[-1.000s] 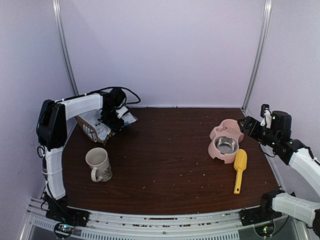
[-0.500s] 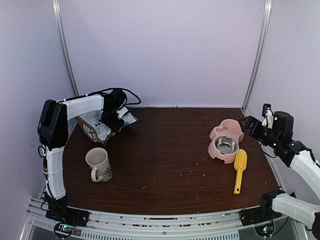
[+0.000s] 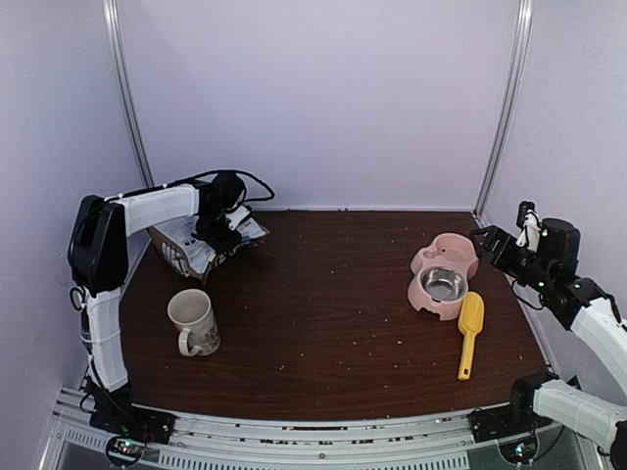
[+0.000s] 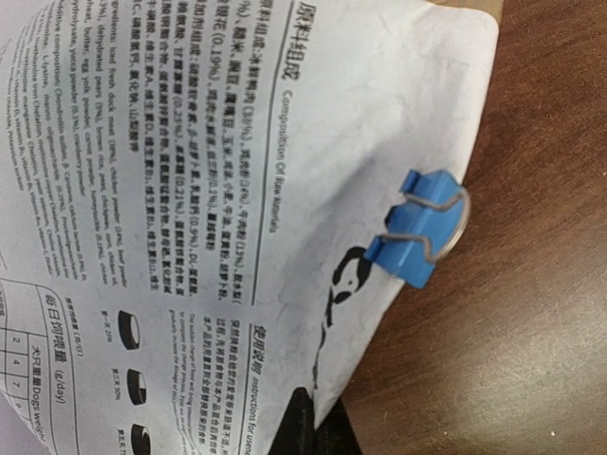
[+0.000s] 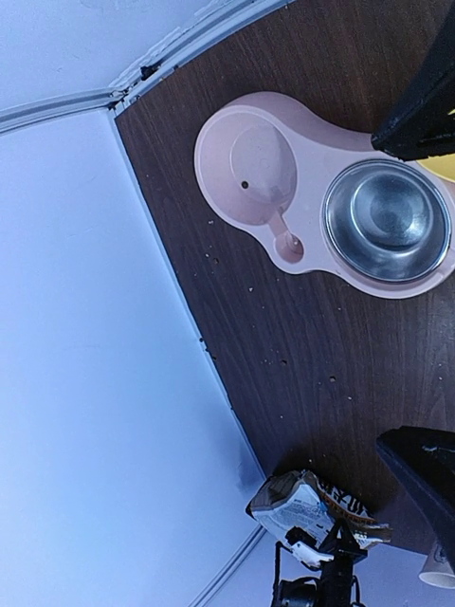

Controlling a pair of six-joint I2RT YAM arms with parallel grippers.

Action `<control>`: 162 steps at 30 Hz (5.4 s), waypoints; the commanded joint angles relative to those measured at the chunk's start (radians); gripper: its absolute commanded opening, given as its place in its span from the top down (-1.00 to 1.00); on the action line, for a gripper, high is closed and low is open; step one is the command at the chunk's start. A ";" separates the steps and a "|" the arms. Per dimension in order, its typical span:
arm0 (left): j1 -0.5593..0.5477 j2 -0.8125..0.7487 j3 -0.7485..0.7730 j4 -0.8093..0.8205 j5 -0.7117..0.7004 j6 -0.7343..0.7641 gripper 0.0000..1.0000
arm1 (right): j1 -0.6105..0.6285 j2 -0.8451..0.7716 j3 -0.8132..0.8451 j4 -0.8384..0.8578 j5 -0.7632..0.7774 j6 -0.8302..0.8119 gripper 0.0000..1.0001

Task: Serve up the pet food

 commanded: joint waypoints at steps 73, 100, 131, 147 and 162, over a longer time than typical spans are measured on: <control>-0.188 -1.109 -0.510 -0.027 0.672 -0.550 -0.77 | 0.577 0.639 0.516 0.163 -0.243 0.017 -0.53; -0.189 -1.066 -0.549 -0.028 0.638 -0.525 0.89 | 0.600 1.073 0.830 0.486 -0.656 0.114 0.63; -0.188 -0.953 -0.416 0.072 0.776 -0.086 -0.70 | 0.808 0.214 0.322 -0.128 -0.006 -0.191 -0.79; -0.187 -0.951 -0.558 0.241 0.778 0.029 -0.32 | 0.991 0.522 0.715 -0.474 0.264 -0.494 -0.88; -0.186 -0.950 -0.614 0.286 0.775 0.035 0.80 | 1.089 0.621 0.715 -0.356 0.598 -0.634 -0.92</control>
